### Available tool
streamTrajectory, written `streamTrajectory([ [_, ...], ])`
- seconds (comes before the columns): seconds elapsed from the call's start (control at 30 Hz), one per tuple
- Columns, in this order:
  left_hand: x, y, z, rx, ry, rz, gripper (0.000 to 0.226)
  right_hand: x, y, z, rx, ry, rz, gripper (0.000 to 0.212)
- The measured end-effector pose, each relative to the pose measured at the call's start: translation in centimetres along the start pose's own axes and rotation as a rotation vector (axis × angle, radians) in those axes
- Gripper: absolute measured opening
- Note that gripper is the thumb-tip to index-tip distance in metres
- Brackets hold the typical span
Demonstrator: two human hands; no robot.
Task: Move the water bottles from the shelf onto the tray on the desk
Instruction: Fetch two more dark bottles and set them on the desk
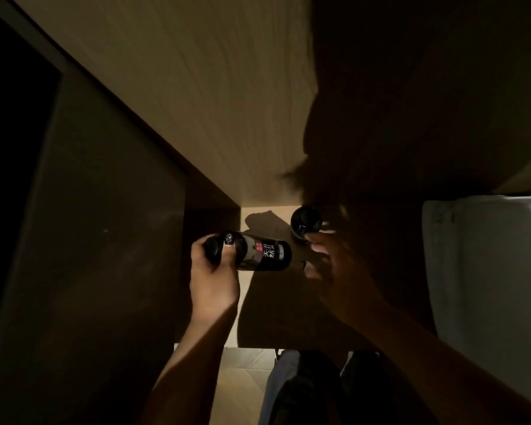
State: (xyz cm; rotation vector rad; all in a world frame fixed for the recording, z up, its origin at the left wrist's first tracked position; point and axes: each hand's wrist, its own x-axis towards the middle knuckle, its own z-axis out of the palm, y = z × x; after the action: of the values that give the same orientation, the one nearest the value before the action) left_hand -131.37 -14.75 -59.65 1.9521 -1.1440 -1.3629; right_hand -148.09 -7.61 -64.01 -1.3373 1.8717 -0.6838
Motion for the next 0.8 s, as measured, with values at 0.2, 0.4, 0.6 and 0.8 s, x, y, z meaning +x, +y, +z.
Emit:
streamTrajectory([
  [0.2,-0.9,0.7,-1.8,-0.175,-0.148,-0.118,0.016,0.1,-0.4,2.3,-0.054,-0.169,-0.199,0.063],
  [0.4,-1.0,1.0,-2.0,-0.302,-0.167,-0.199,0.015,-0.3,-0.3,1.5,-0.163,-0.126,-0.222,0.053],
  [0.6,-1.5,-0.6,0.3,-0.567,-0.25,-0.309,0.064,-1.8,-0.4,1.3,0.009,-0.152,0.024,0.075],
  [0.8,-1.7,-0.6,3.4,-0.872,-0.188,-0.459,0.064,-3.5,-2.8,1.4,0.053,-0.19,0.056,0.073],
])
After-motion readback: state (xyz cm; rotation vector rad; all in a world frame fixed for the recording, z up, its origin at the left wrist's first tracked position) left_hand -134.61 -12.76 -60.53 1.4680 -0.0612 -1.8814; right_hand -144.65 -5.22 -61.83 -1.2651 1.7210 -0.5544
